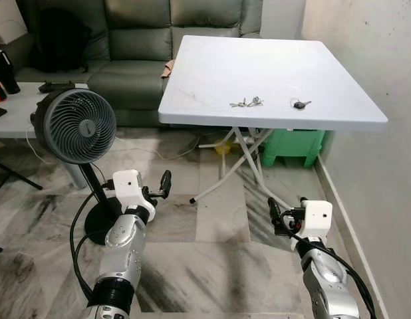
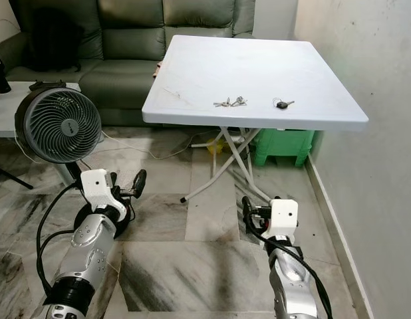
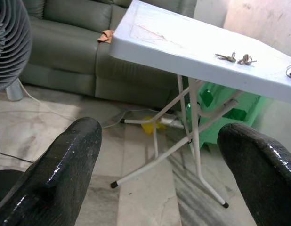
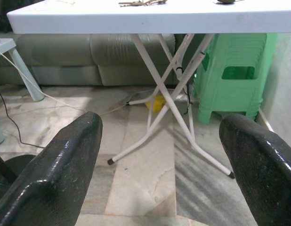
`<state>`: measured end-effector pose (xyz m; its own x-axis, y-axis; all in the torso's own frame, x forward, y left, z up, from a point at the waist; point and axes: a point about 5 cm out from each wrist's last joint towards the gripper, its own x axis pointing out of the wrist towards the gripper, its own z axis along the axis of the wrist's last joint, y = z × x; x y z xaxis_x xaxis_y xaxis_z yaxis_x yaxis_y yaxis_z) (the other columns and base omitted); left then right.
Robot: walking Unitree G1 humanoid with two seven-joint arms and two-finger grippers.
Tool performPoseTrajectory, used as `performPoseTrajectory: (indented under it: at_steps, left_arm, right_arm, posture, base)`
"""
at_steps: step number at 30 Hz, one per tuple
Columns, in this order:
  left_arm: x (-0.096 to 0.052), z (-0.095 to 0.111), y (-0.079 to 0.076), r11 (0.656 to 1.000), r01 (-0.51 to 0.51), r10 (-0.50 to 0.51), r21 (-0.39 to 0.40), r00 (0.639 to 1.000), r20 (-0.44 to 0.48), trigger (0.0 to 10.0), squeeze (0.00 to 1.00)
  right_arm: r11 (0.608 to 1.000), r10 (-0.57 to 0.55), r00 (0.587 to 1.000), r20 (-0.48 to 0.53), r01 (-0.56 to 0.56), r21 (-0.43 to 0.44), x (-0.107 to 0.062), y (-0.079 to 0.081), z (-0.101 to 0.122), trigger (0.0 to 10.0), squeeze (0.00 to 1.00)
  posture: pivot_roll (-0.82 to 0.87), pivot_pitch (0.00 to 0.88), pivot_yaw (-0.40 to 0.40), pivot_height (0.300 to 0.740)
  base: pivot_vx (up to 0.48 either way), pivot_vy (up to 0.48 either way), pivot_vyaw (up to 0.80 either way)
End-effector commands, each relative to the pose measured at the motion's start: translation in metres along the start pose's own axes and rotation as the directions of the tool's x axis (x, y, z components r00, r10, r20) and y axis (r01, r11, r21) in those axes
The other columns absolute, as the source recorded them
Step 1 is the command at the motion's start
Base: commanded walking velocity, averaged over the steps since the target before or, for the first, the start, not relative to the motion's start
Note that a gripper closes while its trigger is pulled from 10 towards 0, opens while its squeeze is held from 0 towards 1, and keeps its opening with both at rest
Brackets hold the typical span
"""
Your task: Hang keys on a hook
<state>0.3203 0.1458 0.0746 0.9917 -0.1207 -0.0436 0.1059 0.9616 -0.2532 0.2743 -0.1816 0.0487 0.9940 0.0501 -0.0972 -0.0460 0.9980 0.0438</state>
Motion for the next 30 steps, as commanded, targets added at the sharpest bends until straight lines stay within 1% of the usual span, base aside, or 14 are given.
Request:
performPoseTrajectory:
  at_steps: [1,30]
  left_arm:
    - [0.0013,0.0059,0.001,1.0,0.009,-0.009,0.015,1.0,0.014,10.0,0.0]
    - [0.0031,0.0075,-0.0018,0.999,0.034,-0.034,0.041,0.999,0.007,10.0,0.0]
  right_arm:
    - [1.0,0.007,1.0,0.008,-0.007,0.006,0.0004,0.002,0.0025,10.0,0.0]
    - [1.0,0.008,1.0,0.008,-0.008,0.012,0.0013,0.005,0.0016,10.0,0.0]
  posture:
    - [0.06,0.0,0.007,0.74]
    - [0.06,0.0,0.016,0.74]
  base:
    - [0.326,0.0,0.0]
    - [0.336,0.0,0.0]
